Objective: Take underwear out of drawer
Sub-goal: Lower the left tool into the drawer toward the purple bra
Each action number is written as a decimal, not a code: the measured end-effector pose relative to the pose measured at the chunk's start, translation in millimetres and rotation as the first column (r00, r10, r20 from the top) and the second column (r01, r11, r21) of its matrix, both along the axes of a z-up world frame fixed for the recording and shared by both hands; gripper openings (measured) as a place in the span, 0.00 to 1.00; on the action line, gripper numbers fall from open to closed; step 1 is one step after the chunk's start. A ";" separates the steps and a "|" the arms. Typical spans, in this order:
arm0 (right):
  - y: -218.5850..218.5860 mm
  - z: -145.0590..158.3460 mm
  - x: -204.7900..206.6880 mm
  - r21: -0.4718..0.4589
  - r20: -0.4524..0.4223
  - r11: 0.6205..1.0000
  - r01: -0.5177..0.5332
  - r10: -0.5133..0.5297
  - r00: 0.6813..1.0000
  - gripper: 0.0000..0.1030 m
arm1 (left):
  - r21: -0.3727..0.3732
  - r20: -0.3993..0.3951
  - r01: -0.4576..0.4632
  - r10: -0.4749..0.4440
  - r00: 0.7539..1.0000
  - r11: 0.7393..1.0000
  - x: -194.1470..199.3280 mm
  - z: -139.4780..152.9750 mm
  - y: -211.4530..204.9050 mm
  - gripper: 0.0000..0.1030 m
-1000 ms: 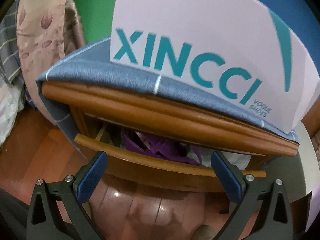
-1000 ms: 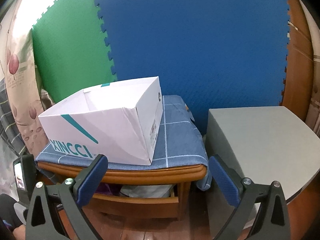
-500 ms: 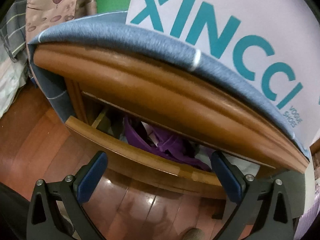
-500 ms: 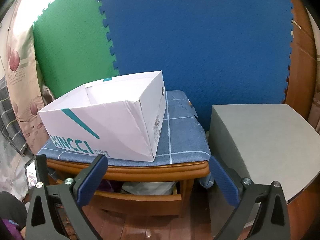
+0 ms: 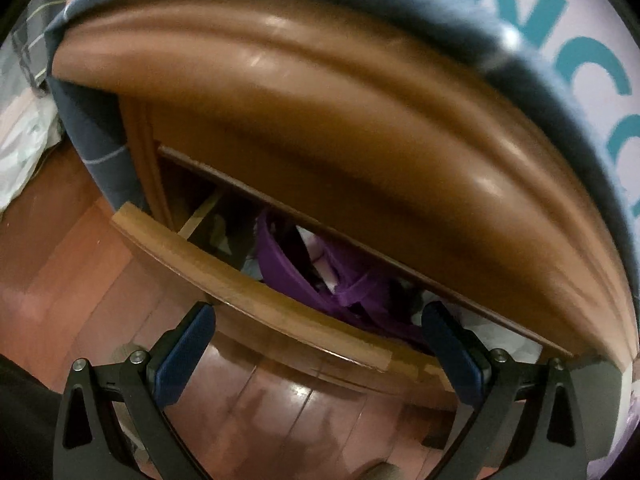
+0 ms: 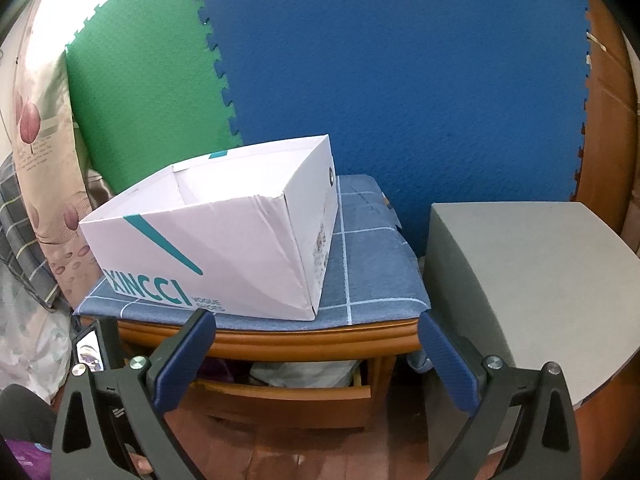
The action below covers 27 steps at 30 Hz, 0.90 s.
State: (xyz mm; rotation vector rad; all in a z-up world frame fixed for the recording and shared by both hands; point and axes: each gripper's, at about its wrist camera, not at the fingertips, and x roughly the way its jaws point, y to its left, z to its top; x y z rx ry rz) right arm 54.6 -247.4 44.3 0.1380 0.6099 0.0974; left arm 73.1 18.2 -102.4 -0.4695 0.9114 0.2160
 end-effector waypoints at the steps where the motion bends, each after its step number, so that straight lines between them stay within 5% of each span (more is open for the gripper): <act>1: 0.0 -0.1 -0.1 0.001 -0.001 1.000 0.000 0.000 1.000 1.00 | -0.006 -0.001 -0.014 0.014 1.000 1.000 0.5 -2.0 1.8 0.99; 16: 1.8 -1.7 2.8 0.010 -0.019 1.000 -0.007 0.008 1.000 1.00 | -0.079 -0.018 -0.151 0.150 0.988 0.985 9.5 -24.1 28.9 0.99; 27: 2.4 -2.7 2.8 0.012 -0.027 1.000 -0.017 0.017 0.999 1.00 | -0.120 -0.019 -0.149 0.148 0.989 0.982 6.2 -21.1 41.4 1.00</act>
